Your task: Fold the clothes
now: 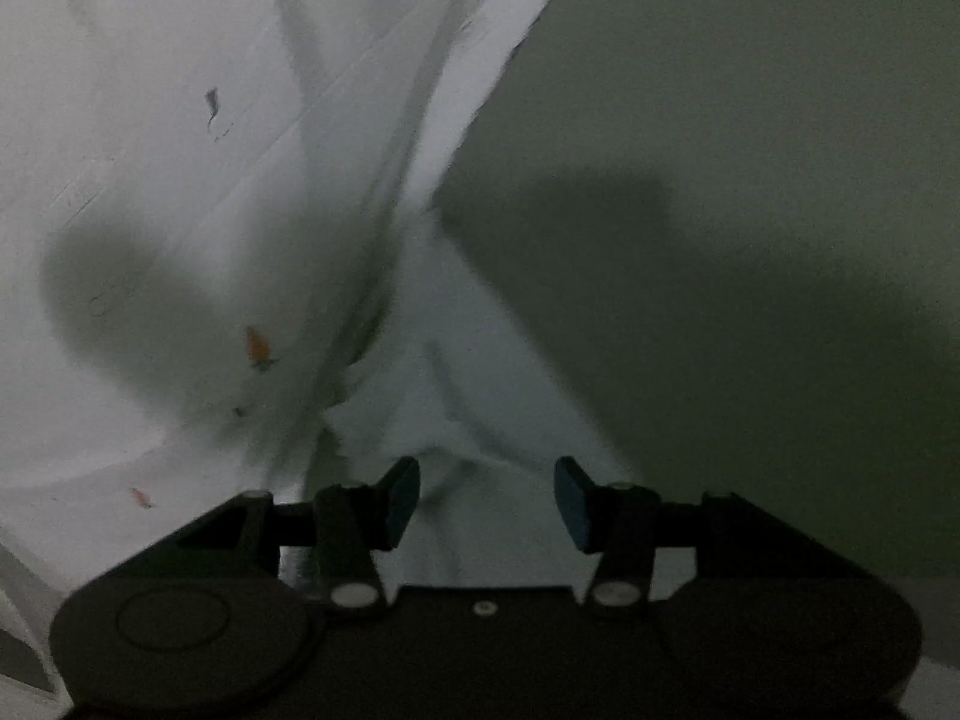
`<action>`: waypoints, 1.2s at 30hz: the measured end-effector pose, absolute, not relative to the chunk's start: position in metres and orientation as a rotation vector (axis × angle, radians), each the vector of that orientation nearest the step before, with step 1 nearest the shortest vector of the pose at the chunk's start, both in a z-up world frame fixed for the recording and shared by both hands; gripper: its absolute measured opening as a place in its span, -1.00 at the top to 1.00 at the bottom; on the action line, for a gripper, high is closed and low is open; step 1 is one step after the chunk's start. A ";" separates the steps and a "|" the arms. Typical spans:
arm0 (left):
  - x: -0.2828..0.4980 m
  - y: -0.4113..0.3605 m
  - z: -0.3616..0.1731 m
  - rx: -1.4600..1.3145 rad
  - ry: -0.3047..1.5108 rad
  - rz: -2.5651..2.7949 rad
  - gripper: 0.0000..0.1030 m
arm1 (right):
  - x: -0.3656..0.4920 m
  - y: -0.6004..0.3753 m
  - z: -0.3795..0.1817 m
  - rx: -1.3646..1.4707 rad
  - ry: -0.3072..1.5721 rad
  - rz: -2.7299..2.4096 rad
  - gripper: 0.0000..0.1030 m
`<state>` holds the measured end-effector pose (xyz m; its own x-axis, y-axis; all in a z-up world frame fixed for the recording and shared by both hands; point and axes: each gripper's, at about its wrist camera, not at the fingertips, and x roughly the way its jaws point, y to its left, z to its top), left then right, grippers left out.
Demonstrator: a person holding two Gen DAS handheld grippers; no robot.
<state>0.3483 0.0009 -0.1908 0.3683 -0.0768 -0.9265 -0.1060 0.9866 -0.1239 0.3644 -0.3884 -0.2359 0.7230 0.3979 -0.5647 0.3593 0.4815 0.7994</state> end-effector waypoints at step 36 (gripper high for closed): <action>0.246 -0.026 -0.221 -0.062 1.231 0.061 -1.00 | 0.179 -0.398 -0.236 0.591 0.921 -0.024 0.82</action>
<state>0.2460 -0.0259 -0.2213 0.3318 0.0130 -0.9433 -0.0806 0.9966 -0.0146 0.1790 -0.3983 -0.2363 0.6166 0.2261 -0.7541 0.2658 0.8419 0.4697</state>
